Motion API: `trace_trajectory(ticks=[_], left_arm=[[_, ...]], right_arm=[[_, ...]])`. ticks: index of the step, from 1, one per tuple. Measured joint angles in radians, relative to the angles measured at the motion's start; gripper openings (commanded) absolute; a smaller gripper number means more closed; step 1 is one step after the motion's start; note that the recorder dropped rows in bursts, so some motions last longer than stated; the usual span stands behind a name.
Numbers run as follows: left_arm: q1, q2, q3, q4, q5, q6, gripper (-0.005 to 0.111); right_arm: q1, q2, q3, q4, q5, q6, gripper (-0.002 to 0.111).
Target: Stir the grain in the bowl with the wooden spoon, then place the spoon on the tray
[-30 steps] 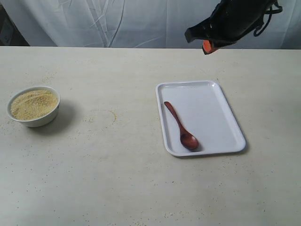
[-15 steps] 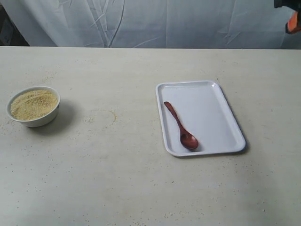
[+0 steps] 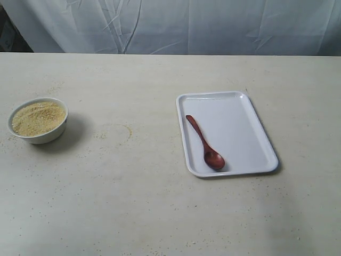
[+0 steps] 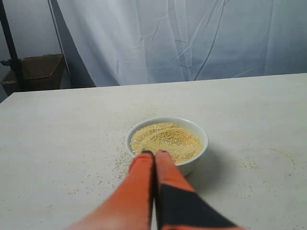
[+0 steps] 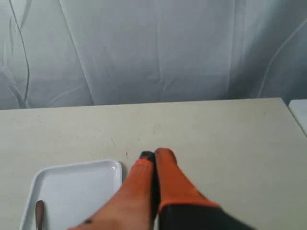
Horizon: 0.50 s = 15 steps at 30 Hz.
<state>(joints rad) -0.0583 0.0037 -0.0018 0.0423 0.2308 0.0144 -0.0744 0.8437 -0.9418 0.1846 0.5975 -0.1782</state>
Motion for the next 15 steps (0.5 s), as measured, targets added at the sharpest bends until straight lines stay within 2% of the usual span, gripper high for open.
trace_trajectory(ticks=[8, 15], left_arm=[[0.000, 0.000, 0.000, 0.000, 0.000, 0.000, 0.000], [0.000, 0.000, 0.000, 0.000, 0.000, 0.000, 0.000]], right_arm=[[0.000, -0.423, 0.192, -0.020, -0.008, 0.000, 0.000], [-0.001, -0.639, 0.417, -0.048, -0.018, 0.000, 0.000]])
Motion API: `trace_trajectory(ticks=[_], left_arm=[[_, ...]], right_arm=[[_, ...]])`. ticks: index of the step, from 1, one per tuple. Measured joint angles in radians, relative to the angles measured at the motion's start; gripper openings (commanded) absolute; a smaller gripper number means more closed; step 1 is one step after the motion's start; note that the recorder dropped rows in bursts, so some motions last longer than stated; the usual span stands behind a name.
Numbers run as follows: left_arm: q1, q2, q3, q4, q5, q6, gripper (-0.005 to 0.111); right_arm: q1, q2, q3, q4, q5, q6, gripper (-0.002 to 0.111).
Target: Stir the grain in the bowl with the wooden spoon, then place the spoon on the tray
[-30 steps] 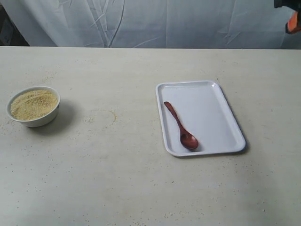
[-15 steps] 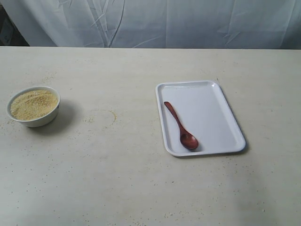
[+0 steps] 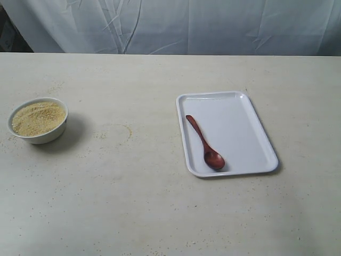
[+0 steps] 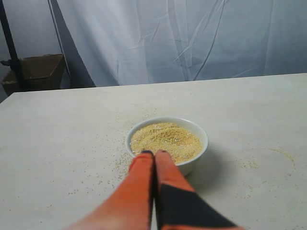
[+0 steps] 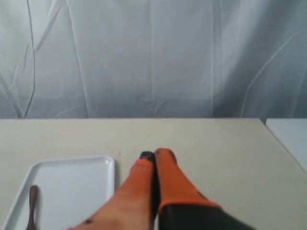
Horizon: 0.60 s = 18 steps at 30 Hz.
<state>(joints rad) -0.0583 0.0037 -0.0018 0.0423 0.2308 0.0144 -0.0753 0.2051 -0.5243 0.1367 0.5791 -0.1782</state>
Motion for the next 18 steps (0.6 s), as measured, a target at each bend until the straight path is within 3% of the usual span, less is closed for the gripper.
trace_trajectory(ticks=[5, 18], left_arm=[[0.000, 0.000, 0.000, 0.000, 0.000, 0.000, 0.000], [0.000, 0.000, 0.000, 0.000, 0.000, 0.000, 0.000]], right_arm=[[0.021, -0.031, 0.094, 0.027, 0.103, -0.002, 0.000], [0.026, -0.033, 0.098, 0.075, 0.107, -0.002, 0.000]])
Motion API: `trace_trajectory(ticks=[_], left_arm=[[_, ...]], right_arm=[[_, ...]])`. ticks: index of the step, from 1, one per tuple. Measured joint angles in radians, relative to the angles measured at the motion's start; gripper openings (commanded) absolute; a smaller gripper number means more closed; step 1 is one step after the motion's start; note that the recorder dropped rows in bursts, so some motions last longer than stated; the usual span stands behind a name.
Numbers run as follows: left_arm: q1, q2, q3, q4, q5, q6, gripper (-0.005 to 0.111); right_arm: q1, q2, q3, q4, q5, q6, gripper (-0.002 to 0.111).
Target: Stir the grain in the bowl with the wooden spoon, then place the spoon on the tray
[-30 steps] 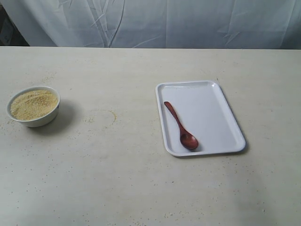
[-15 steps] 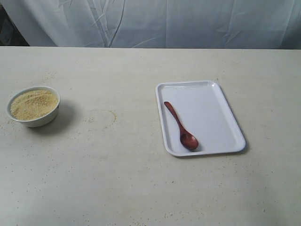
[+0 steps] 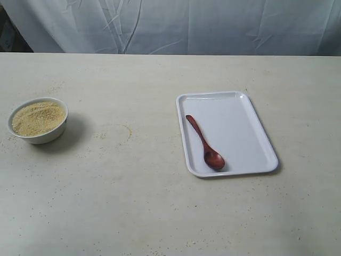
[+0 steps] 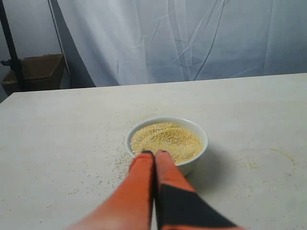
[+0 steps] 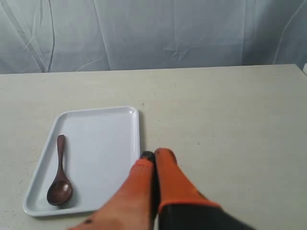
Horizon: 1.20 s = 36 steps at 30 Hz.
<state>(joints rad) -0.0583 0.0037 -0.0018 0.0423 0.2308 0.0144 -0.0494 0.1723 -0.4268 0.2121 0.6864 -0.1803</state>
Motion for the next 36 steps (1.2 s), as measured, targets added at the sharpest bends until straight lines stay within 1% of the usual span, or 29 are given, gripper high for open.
trace_trajectory(ticks=[8, 17, 24, 28, 31, 36], left_arm=[[0.000, 0.000, 0.000, 0.000, 0.000, 0.000, 0.000], [0.000, 0.000, 0.000, 0.000, 0.000, 0.000, 0.000], [0.000, 0.000, 0.000, 0.000, 0.000, 0.000, 0.000], [0.000, 0.000, 0.000, 0.000, 0.000, 0.000, 0.000], [0.000, 0.000, 0.000, 0.000, 0.000, 0.000, 0.000], [0.000, 0.000, 0.000, 0.000, 0.000, 0.000, 0.000]], right_arm=[[0.000, -0.046, 0.027, -0.011, -0.026, 0.000, 0.000], [0.000, -0.100, 0.093, -0.134, -0.111, 0.097, 0.000], [0.000, -0.164, 0.212, -0.147, -0.158, 0.109, 0.000], [-0.026, -0.165, 0.286, -0.147, -0.235, 0.123, 0.000], [-0.046, -0.165, 0.326, -0.147, -0.254, 0.128, 0.000], [-0.050, -0.165, 0.403, -0.151, -0.276, 0.133, 0.000]])
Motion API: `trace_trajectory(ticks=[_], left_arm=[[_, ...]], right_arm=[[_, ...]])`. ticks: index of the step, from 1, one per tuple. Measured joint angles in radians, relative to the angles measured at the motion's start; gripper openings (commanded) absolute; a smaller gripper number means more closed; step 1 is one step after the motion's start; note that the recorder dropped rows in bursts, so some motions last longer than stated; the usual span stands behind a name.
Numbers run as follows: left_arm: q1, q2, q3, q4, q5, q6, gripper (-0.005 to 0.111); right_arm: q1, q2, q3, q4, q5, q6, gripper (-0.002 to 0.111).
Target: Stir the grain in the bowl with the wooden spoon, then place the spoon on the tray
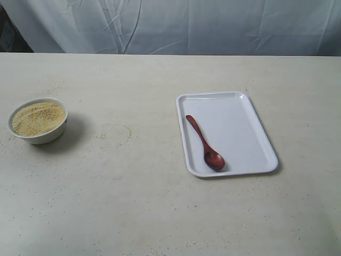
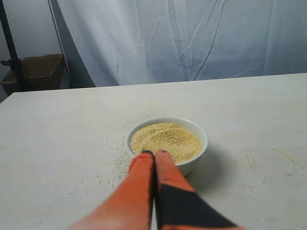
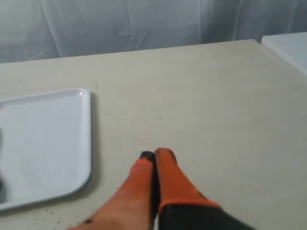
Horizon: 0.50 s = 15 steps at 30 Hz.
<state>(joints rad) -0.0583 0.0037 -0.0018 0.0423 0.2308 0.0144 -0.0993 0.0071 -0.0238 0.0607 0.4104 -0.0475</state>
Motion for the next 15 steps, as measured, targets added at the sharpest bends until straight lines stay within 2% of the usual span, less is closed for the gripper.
trace_trajectory(ticks=[5, 15], left_arm=[[0.000, 0.000, 0.000, 0.000, 0.000, 0.000, 0.000], [0.000, 0.000, 0.000, 0.000, 0.000, 0.000, 0.000]], right_arm=[[0.010, 0.000, 0.019, 0.000, -0.018, 0.002, 0.000], [0.114, -0.001, 0.019, -0.026, -0.032, 0.006, 0.000]])
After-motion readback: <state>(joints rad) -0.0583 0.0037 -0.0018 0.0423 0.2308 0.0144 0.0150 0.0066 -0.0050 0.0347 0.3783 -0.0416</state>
